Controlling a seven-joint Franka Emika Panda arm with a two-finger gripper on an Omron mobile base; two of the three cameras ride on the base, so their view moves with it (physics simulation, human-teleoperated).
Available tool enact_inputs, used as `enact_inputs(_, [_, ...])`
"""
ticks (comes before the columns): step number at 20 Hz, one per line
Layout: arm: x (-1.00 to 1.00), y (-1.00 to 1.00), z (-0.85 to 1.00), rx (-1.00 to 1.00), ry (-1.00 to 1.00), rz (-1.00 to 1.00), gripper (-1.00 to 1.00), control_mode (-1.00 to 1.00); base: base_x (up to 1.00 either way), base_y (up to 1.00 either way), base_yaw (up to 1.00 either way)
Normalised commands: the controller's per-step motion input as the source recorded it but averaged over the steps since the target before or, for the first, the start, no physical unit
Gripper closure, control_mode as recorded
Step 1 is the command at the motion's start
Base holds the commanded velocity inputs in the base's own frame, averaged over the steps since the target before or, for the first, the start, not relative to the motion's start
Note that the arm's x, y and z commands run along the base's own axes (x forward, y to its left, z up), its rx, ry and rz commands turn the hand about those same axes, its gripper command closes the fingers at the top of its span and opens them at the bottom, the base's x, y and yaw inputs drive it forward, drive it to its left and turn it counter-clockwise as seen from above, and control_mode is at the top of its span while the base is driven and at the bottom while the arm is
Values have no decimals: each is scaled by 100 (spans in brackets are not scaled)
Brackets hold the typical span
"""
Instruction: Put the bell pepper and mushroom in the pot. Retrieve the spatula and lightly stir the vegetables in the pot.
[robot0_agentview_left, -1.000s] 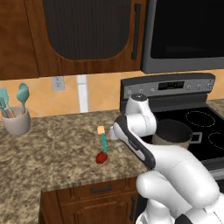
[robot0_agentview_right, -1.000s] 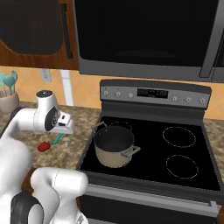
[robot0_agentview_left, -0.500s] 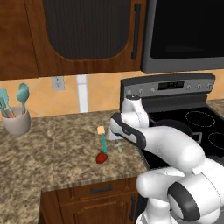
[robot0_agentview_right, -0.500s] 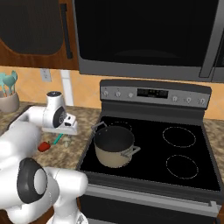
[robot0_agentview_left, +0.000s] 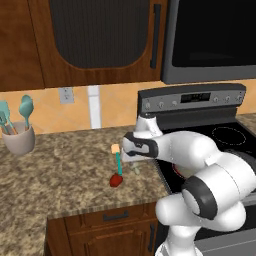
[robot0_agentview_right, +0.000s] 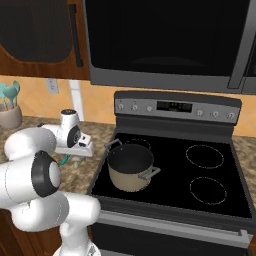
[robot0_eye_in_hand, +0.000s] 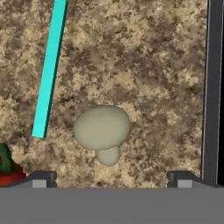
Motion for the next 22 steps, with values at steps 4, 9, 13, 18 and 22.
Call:
enact_inputs(4, [18,8,-33,-2,0,0,-100,-100,0,0,0])
enact_inputs(9, [5,8,-30,-2,0,0,-100,-100,0,0,0])
enact_inputs(13, [-1,1,-15,0,0,0,-100,-100,0,0,0])
enact_inputs(18, [0,1,-25,0,0,0,-100,-100,0,0,0])
enact_inputs(22, [0,0,-35,0,0,0,-100,-100,0,0,0])
